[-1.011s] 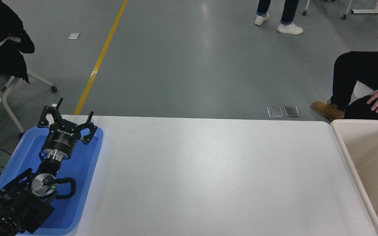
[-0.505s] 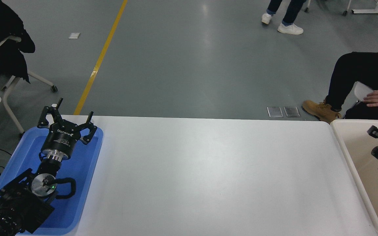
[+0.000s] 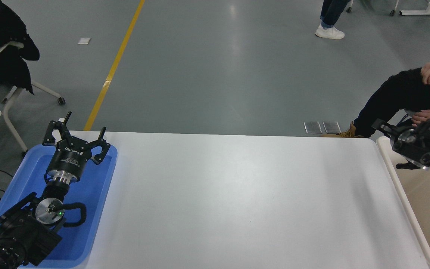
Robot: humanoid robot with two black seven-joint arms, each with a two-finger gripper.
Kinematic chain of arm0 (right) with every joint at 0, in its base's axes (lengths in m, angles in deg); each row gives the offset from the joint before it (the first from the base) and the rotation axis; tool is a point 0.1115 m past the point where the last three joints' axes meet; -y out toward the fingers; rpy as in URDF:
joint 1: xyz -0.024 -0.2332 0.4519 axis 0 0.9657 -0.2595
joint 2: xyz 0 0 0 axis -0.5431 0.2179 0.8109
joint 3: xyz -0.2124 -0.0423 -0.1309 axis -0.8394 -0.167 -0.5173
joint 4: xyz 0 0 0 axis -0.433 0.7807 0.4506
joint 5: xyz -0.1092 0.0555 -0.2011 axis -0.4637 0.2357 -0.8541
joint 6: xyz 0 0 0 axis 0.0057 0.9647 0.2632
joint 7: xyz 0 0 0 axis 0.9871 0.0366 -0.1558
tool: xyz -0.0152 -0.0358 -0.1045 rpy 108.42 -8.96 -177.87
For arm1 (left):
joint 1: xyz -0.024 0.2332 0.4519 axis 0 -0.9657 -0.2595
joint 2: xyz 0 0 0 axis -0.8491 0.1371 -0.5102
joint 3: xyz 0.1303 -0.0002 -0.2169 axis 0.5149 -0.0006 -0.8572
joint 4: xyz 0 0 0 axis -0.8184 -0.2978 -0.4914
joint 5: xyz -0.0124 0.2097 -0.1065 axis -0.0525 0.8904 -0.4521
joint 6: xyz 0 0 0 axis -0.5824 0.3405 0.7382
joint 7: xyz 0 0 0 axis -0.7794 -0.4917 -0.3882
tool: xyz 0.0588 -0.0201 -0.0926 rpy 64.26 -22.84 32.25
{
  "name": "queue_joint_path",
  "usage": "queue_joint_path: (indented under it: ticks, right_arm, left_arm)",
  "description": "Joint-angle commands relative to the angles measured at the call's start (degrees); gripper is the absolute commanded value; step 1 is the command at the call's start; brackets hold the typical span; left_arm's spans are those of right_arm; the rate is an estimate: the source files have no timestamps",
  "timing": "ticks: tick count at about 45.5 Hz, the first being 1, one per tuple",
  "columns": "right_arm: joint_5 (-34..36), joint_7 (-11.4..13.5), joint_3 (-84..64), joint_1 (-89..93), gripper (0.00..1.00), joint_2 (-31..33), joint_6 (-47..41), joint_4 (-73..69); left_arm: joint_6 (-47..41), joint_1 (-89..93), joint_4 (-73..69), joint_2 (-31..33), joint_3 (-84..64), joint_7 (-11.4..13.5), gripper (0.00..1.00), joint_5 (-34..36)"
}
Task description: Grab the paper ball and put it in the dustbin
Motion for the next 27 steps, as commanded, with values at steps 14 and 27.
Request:
queue_joint_path:
  ticks: [14, 27]
  right_arm:
    - [-0.3, 0.0, 51.4, 14.9, 1.00, -6.2, 0.4, -3.6]
    - [-0.8, -0.7, 76.4, 26.3, 1.00, -10.7, 0.1, -4.1]
  left_arm:
    - [0.0, 0.0, 0.0, 0.0, 0.0, 0.0, 1.00, -0.1]
    - [0.0, 0.0, 0.0, 0.0, 0.0, 0.0, 1.00, -0.1]
